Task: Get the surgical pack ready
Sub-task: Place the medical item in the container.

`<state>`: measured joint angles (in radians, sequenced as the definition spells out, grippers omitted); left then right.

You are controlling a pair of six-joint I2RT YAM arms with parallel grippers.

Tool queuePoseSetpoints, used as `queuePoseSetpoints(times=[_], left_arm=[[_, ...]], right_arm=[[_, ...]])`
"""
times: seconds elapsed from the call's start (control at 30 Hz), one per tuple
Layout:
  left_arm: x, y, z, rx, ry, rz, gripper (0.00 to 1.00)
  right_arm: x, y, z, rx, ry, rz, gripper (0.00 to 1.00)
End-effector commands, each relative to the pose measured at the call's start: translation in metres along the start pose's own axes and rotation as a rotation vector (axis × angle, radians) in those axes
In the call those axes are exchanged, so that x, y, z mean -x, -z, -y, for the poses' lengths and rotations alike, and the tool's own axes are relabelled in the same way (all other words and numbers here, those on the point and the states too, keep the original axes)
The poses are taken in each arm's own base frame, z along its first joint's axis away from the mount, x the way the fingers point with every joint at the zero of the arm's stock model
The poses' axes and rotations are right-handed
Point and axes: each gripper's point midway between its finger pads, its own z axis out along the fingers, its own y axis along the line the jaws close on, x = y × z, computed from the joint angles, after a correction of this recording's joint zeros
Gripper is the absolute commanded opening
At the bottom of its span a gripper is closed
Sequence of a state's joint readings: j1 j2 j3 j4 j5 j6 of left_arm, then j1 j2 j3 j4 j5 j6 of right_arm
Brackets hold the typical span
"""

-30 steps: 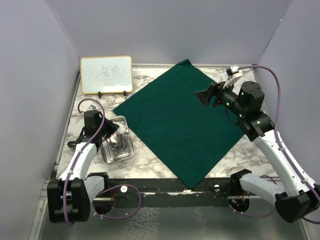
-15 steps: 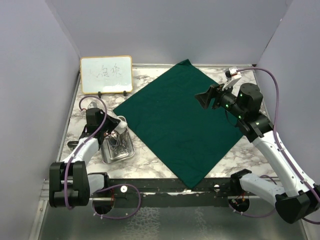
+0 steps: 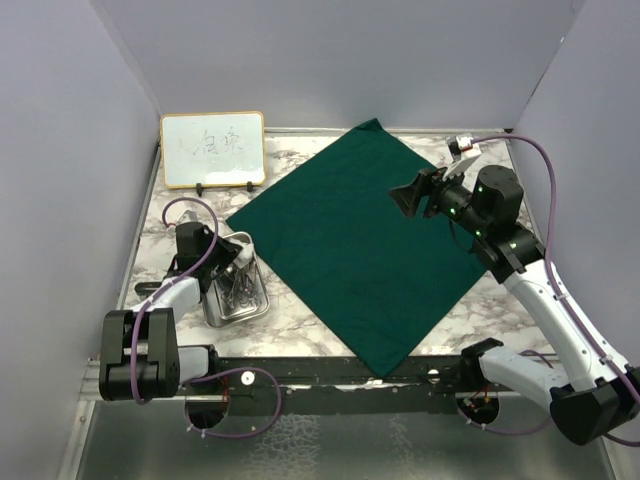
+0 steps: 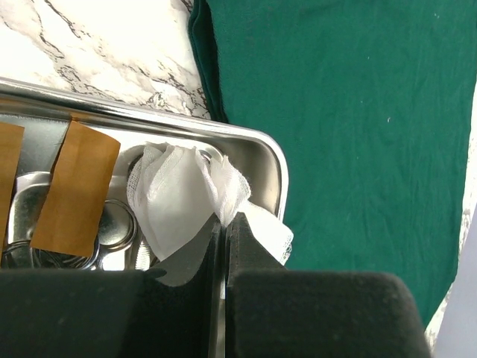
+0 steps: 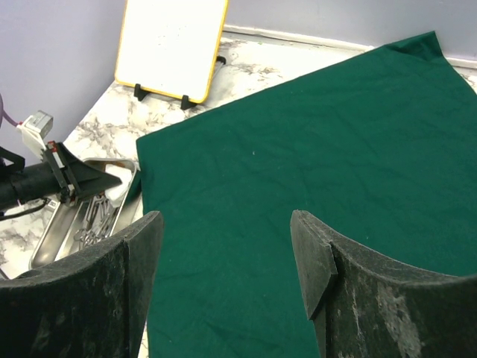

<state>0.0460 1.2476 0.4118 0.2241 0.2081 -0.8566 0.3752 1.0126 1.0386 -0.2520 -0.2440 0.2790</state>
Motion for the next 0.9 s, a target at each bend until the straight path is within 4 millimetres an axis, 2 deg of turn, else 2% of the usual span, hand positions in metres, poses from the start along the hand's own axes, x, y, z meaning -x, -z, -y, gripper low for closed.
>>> queuePoseSetpoints(times=[0.0,0.87], left_arm=[[0.010,-0.002,-0.002,0.002,-0.025,0.047,0.00],[0.005,-0.003,-0.018,0.046,-0.012,0.029,0.00]], right_arm=[[0.002,-0.003,0.001,0.002,0.006,0.016,0.70],[0.001,-0.003,-0.001,0.012,-0.001,0.016,0.70]])
